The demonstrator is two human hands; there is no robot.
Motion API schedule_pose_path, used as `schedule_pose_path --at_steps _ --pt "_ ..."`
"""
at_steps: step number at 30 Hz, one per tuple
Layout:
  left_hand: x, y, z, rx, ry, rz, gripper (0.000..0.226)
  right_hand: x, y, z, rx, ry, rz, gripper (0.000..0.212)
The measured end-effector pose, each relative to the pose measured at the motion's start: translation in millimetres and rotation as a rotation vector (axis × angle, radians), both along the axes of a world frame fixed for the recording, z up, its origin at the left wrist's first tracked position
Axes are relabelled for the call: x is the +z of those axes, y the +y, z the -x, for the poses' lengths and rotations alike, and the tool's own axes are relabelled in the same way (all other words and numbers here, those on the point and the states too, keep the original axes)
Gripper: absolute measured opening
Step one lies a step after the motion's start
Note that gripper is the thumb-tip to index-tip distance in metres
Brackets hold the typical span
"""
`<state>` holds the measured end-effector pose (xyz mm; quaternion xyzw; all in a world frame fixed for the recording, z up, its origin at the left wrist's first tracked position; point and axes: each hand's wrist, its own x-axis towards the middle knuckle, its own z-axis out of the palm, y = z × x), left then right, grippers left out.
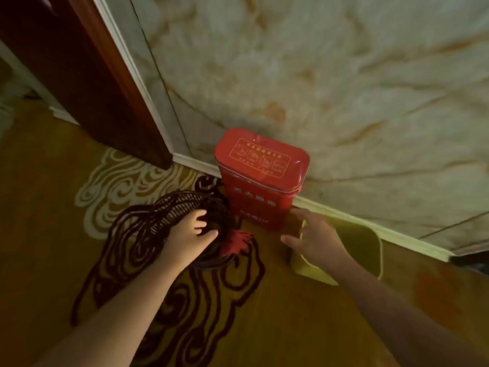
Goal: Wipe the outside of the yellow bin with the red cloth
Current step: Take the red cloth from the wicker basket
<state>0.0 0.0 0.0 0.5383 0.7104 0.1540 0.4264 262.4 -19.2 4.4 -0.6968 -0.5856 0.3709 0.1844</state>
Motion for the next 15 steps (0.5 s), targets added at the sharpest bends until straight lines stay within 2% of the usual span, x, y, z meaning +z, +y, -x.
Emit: schedule_pose_path --at_steps 6,11,15 --pt "-148.4 14.4 9.9 0.057 -0.046 0.110 0.054 -176.1 8.1 35.7 -0.057 0.234 0.134 0.071" --pt "-256.5 52.1 13.2 0.040 -0.112 0.150 0.048 -312.1 33.8 69.2 -0.084 0.342 0.139 0.069" --pt "-327.3 76.9 20.9 -0.036 -0.145 0.222 0.050 -394.4 49.6 79.8 -0.067 0.371 0.055 0.068"
